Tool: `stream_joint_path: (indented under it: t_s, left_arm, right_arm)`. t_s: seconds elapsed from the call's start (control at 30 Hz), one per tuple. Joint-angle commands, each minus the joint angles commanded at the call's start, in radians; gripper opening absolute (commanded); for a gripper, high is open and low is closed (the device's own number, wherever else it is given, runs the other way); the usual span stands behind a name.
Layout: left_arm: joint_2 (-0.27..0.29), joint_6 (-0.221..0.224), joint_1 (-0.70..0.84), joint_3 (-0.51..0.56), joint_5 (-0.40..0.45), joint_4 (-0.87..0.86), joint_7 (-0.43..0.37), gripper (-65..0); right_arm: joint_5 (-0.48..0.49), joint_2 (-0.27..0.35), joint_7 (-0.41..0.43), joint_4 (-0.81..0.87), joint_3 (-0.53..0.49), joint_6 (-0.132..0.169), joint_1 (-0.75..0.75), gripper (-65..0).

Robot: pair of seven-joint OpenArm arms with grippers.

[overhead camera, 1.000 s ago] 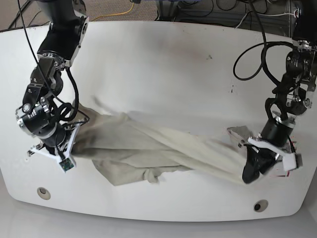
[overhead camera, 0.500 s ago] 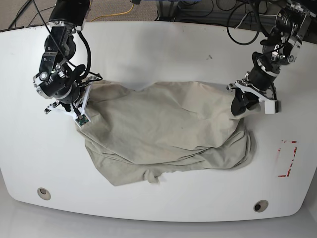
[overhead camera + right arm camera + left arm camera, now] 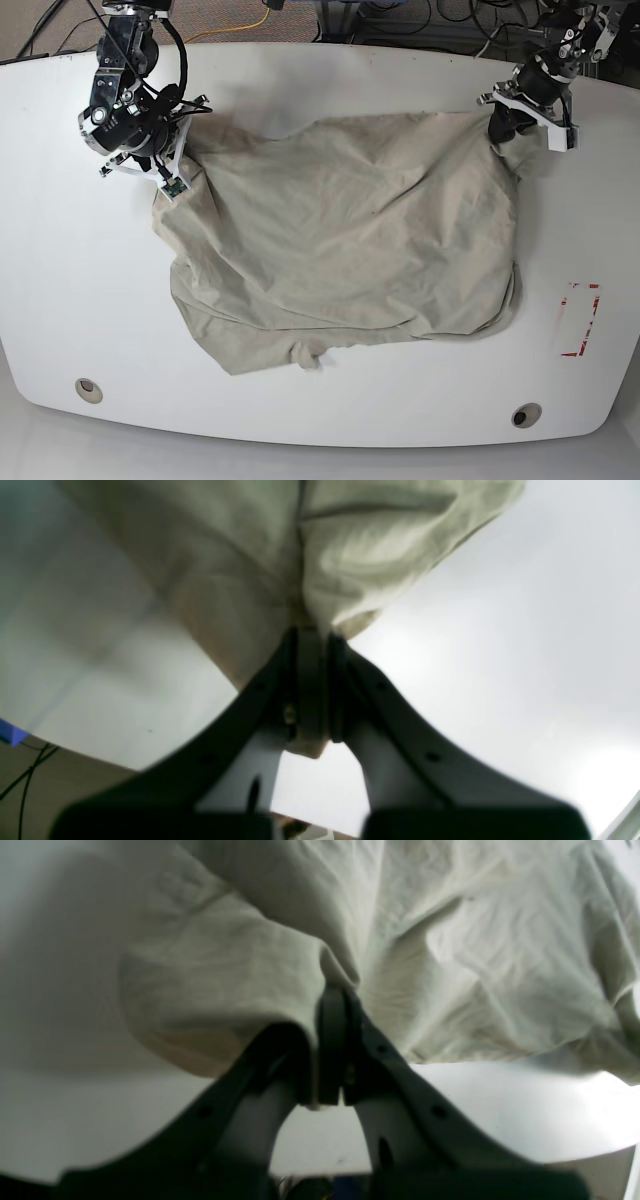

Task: Layout the t-shirt on the table in an organized manner, then fold the t-shirt properly
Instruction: 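Swing the stretched shirt up and lay it flat with both grippers, then release the shirt and lower both grippers onto its side edges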

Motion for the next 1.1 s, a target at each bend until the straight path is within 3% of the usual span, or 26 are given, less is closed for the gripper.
stream_joint_path:
  t_s: [0.33, 0.53, 0.63, 0.73, 0.8, 0.87, 0.97, 1.1]
  left_arm:
    - [-0.071, 0.0, 0.147, -0.018, 0.0, 0.0, 0.0, -64.6]
    - [-0.077, -0.002, 0.203, -0.069, 0.002, -0.005, 0.0, -64.2]
    - [-0.08, -0.002, 0.198, -0.071, 0.002, -0.009, 0.0, -63.9]
    - [-0.115, 0.0, 0.167, -0.069, 0.002, -0.012, 0.02, -58.7]
    - [-0.12, 0.002, 0.129, -0.069, 0.002, -0.012, 0.094, -46.8]
    - [-0.118, 0.003, 0.089, -0.071, 0.002, -0.014, 0.173, -31.9]
    - [-0.118, 0.005, 0.064, -0.071, 0.002, -0.029, 0.232, -23.2]
    - [-0.118, 0.003, 0.031, -0.074, 0.003, -0.032, 0.262, -22.5]
  right_arm:
    - [0.0, 0.006, 0.0, 0.0, -0.002, 0.0, -0.031, -64.2]
    - [0.0, 0.006, 0.0, 0.0, -0.002, 0.0, -0.035, -61.7]
    - [0.0, 0.006, 0.0, 0.0, -0.006, 0.0, -0.035, -49.3]
    - [0.0, 0.006, 0.0, 0.0, -0.005, 0.0, -0.028, -25.5]
    - [0.0, 0.006, 0.0, 0.0, -0.002, 0.0, -0.025, -11.6]
    - [0.0, 0.006, 0.0, 0.0, 0.0, 0.0, -0.005, -2.2]
    - [0.0, 0.008, 0.0, -0.002, 0.037, 0.0, 0.008, 0.0]
    - [0.0, 0.029, 0.0, -0.003, 0.051, 0.0, 0.049, 0.0]
